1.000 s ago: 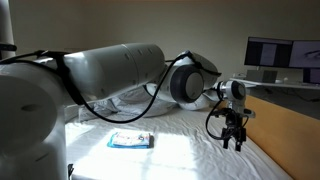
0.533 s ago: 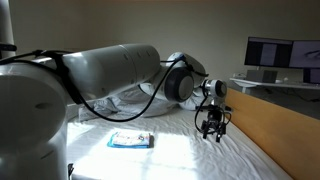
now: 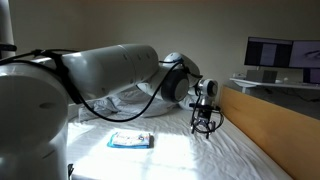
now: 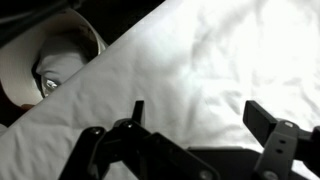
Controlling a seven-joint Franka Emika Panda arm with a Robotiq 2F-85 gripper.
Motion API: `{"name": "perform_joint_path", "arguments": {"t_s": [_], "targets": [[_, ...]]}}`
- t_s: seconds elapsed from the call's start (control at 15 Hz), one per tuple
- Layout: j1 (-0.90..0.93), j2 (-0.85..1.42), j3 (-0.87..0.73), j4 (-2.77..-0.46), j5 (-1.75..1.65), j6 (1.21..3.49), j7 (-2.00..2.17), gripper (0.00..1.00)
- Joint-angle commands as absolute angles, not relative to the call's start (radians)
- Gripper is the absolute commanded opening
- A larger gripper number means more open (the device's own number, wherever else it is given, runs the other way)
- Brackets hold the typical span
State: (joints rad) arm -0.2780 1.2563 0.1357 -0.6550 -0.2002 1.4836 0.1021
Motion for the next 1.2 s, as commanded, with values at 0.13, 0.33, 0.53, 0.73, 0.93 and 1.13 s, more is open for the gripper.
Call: {"name": "perform_joint_path", "arguments": {"t_s": [0.13, 0.33, 0.53, 0.73, 0.93, 1.13], "targets": [[-0.242, 1.158, 0.175, -0.845, -0.244, 1.643, -0.093, 1.0], [-0.214, 1.102, 0.185, -0.971, -0.279, 1.783, -0.155, 1.0], [-0.195, 1.165, 0.184, -0.884, -0.265, 1.78, -0.121, 1.0], [-0.192, 1.139, 0.185, -0.929, -0.27, 1.8, -0.127, 1.0], [-0.196, 1.134, 0.184, -0.934, -0.27, 1.8, -0.133, 1.0], [-0.196, 1.134, 0.184, -0.934, -0.27, 1.8, -0.134, 1.0]]}}
